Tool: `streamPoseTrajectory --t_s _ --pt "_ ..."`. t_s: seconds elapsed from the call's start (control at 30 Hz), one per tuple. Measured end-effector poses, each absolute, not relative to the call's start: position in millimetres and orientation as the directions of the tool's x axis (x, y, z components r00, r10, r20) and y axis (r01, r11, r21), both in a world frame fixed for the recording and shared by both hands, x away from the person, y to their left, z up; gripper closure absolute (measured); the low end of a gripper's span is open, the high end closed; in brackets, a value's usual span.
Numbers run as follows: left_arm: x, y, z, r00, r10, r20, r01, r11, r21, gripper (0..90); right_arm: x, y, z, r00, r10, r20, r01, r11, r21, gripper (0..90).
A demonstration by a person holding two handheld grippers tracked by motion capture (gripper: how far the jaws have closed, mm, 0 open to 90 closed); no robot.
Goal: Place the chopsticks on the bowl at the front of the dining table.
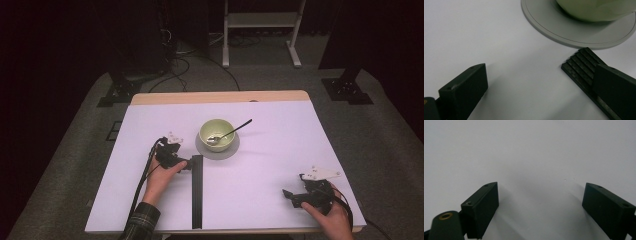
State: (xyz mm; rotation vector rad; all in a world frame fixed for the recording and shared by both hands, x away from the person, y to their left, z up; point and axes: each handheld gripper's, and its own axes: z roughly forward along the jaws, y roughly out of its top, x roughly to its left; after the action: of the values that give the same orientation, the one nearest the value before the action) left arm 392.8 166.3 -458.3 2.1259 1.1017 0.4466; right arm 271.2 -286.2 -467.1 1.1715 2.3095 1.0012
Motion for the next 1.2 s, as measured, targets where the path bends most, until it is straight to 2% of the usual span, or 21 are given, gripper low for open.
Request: streamPoseTrajectory --t_s 0.87,1.2 --pt "390 178 -458 0.547 0.836 0.037 0.594 -0.419 0.687 0.0 271 -286 -467 -0.59 0.807 -0.003 0.549 0.405 0.731 12.1" --pt "385 181 -453 0.547 0.837 0.004 0.594 -0.392 0.703 0.0 271 -286 -467 -0.59 0.808 -0.003 0.55 0.404 0.731 12.1"
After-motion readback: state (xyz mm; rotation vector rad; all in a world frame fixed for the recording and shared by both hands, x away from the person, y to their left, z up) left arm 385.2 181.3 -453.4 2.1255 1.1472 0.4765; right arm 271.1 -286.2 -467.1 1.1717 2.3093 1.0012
